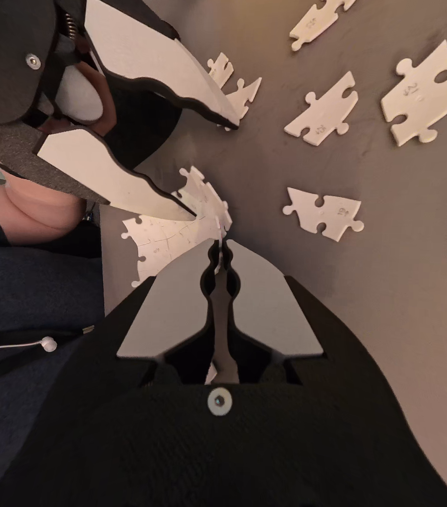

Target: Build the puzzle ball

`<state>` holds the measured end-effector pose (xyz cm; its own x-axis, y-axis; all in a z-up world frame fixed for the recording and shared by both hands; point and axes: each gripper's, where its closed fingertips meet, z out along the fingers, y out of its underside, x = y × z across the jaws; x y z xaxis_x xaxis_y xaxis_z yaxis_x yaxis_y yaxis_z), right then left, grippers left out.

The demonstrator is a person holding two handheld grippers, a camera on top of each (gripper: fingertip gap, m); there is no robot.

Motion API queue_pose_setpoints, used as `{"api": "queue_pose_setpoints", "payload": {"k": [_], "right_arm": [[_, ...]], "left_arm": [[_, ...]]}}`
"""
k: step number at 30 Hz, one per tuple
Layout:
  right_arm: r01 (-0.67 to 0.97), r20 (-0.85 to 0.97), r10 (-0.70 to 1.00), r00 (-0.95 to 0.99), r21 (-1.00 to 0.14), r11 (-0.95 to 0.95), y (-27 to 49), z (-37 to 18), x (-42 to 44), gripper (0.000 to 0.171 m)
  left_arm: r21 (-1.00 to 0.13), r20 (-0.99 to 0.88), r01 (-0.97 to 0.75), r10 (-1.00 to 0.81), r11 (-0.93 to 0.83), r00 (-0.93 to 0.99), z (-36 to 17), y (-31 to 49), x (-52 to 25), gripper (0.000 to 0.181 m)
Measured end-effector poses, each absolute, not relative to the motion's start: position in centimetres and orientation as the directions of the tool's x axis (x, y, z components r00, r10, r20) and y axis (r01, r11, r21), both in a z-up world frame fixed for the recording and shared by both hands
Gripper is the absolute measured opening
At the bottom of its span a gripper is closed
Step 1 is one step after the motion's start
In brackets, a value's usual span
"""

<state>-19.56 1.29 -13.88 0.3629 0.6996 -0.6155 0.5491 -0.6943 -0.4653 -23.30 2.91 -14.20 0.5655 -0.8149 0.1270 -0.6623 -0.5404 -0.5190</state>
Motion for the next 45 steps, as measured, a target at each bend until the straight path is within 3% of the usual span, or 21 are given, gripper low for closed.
{"api": "queue_pose_setpoints", "payload": {"k": [23,45], "right_arm": [[0.486,-0.665,0.665,0.34,-0.481,-0.73,1.8,-13.5,-18.0,0.003],[0.443,-0.736,0.558,0.383,-0.384,-0.81,2.1,-14.8,-18.2,0.004]], "left_arm": [[-0.485,0.132,-0.66,-0.794,-0.574,0.594,-15.3,1.5,-23.1,0.06],[-0.458,0.125,-0.684,-0.803,-0.568,0.583,-15.3,1.3,-23.0,0.058]]}}
